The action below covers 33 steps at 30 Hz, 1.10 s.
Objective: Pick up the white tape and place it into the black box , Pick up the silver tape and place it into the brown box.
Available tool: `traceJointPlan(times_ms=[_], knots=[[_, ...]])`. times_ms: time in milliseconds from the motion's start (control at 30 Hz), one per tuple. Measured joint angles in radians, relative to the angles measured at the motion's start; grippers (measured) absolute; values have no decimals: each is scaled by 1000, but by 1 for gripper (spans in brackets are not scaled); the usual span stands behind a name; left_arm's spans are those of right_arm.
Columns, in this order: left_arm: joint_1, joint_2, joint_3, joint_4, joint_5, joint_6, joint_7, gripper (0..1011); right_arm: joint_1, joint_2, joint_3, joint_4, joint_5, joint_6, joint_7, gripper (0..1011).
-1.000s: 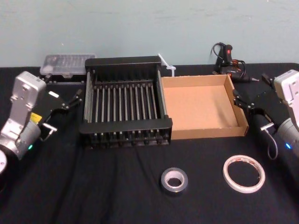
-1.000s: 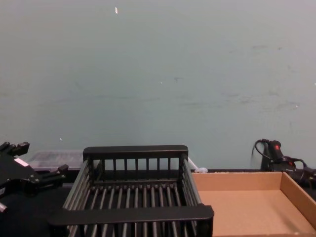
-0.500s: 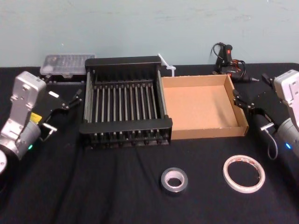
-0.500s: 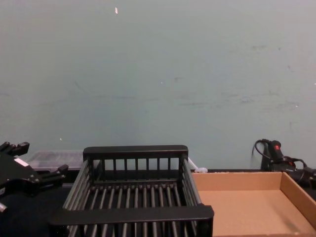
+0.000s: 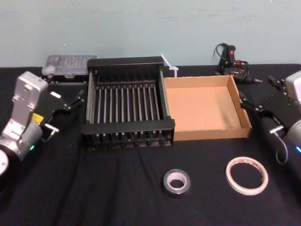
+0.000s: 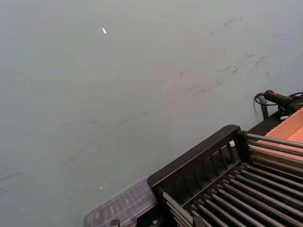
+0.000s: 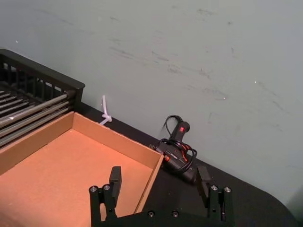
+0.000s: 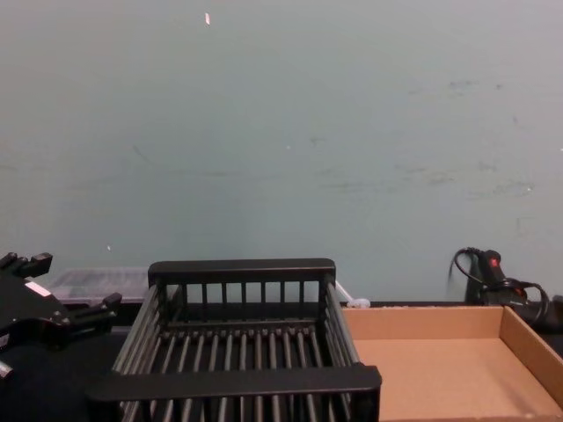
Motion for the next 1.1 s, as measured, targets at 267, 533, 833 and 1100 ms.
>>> traceJointPlan(times_ms=[267, 533, 833, 1100], knots=[[0, 0, 0, 0, 0, 0, 0, 1001, -102, 49, 69, -124, 63, 51, 30, 1000], [0, 0, 0, 0, 0, 0, 0, 1001, -214, 101, 137, -223, 113, 87, 57, 1000], [0, 0, 0, 0, 0, 0, 0, 1001, -323, 141, 191, -290, 150, 125, 99, 1000], [0, 0, 0, 0, 0, 0, 0, 1001, -391, 161, 210, -315, 176, 180, 146, 1000]])
